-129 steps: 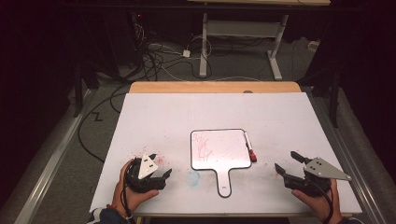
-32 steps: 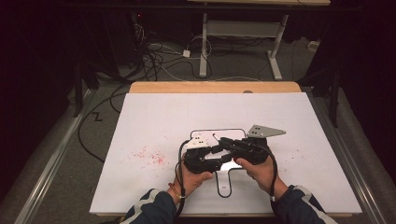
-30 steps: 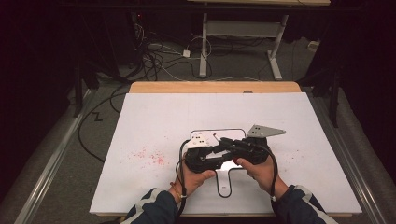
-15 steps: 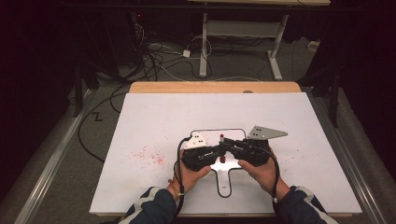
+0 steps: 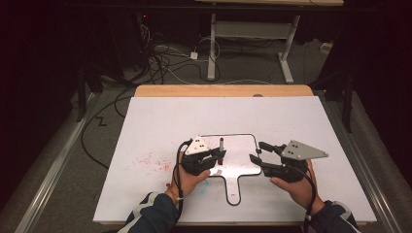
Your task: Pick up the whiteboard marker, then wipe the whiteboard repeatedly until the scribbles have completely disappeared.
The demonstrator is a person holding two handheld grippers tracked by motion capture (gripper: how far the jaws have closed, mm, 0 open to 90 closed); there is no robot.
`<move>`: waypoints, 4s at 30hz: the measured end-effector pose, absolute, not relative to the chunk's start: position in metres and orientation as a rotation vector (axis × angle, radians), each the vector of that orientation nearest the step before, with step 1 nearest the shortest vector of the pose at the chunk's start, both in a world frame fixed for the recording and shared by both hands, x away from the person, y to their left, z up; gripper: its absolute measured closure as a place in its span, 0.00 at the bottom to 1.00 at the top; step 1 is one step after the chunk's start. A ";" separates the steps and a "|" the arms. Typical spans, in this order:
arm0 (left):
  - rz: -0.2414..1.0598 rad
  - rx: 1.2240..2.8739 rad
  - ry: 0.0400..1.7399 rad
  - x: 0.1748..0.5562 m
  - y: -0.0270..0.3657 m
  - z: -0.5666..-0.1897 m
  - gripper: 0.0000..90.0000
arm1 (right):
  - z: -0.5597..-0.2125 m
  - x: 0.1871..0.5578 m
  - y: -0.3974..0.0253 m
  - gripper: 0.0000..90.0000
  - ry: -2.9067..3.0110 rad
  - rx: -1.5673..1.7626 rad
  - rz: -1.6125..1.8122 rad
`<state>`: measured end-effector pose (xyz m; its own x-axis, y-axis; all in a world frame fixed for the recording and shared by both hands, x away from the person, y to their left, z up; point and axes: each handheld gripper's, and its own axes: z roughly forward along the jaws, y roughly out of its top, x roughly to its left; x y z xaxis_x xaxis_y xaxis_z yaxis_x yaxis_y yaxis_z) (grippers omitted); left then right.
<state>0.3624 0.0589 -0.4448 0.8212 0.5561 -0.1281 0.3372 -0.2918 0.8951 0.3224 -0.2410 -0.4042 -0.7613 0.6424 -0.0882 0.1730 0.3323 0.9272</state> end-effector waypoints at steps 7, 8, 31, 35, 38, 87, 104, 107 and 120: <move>0.293 1.928 0.657 0.364 0.064 -0.443 0.87 | -0.420 0.303 -0.268 0.41 2.098 0.690 1.302; 0.301 1.935 0.657 0.364 0.065 -0.443 0.87 | -0.423 0.302 -0.271 0.41 2.097 0.695 1.289; 0.367 1.969 0.646 0.387 0.063 -0.443 0.88 | -0.447 0.295 -0.295 0.29 2.127 0.802 1.136; 0.363 1.968 0.662 0.402 0.061 -0.447 0.88 | -0.451 0.298 -0.292 0.29 2.140 0.797 1.112; 0.375 1.970 0.676 0.411 0.061 -0.450 0.88 | -0.451 0.299 -0.291 0.29 2.139 0.799 1.110; 0.441 1.922 0.849 0.456 0.079 -0.466 0.88 | -0.458 0.297 -0.282 0.31 2.215 0.702 1.037; 0.423 1.940 0.814 0.446 0.069 -0.471 0.88 | -0.457 0.295 -0.278 0.31 2.224 0.678 1.027; 0.407 1.955 0.776 0.444 0.058 -0.471 0.88 | -0.458 0.295 -0.278 0.31 2.225 0.676 1.034; 0.370 1.963 0.715 0.436 0.057 -0.461 0.88 | -0.459 0.298 -0.279 0.32 2.226 0.702 1.018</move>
